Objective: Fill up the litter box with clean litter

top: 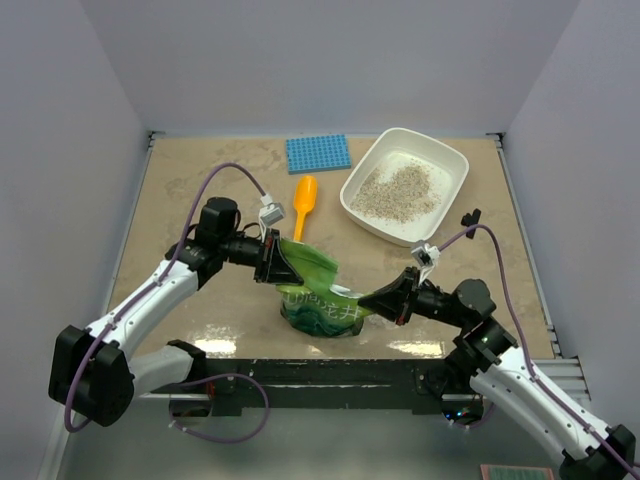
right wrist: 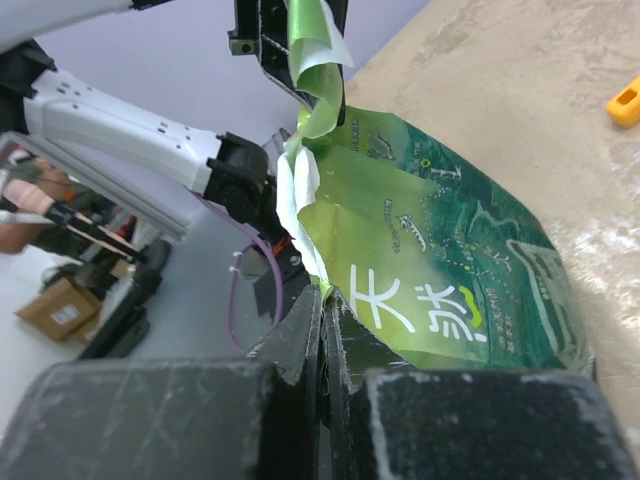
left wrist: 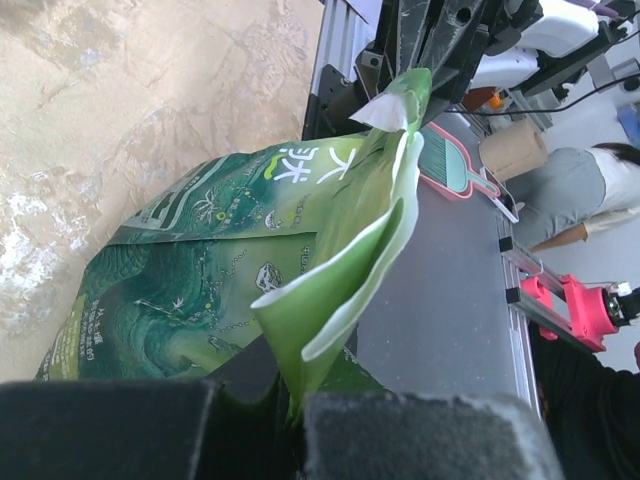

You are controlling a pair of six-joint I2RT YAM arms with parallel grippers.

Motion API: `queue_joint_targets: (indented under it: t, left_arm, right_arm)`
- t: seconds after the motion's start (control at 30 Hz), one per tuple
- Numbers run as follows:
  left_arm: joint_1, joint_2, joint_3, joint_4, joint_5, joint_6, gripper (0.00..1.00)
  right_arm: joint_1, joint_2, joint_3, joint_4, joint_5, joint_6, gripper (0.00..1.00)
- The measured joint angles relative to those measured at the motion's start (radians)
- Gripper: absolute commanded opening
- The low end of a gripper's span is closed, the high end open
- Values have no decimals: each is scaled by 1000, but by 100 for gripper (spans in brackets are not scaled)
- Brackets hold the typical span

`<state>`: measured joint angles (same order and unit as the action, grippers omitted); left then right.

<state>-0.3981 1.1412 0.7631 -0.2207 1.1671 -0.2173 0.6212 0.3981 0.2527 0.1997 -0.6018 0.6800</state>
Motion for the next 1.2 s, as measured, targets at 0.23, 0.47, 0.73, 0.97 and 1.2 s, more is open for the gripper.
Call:
queue_joint_targets:
  t: [0.23, 0.47, 0.73, 0.97, 1.2]
  left_arm:
    - [-1, -15, 0, -58, -1, -29, 0]
    - [-11, -98, -10, -100, -13, -123, 0]
    - [-15, -118, -16, -210, -30, -196, 0]
    - [-8, -114, -124, -235, 21, -272, 0]
    - [-8, -122, -140, -276, 23, -279, 0]
  right_arm:
    - [0, -35, -20, -30, 23, 232, 0]
    - [2, -200, -42, -229, 110, 478, 0]
    - [3, -238, -23, -372, 137, 574, 0]
    - [8, -216, -13, -450, 108, 586, 0]
    - [9, -204, 16, -515, 105, 561, 24]
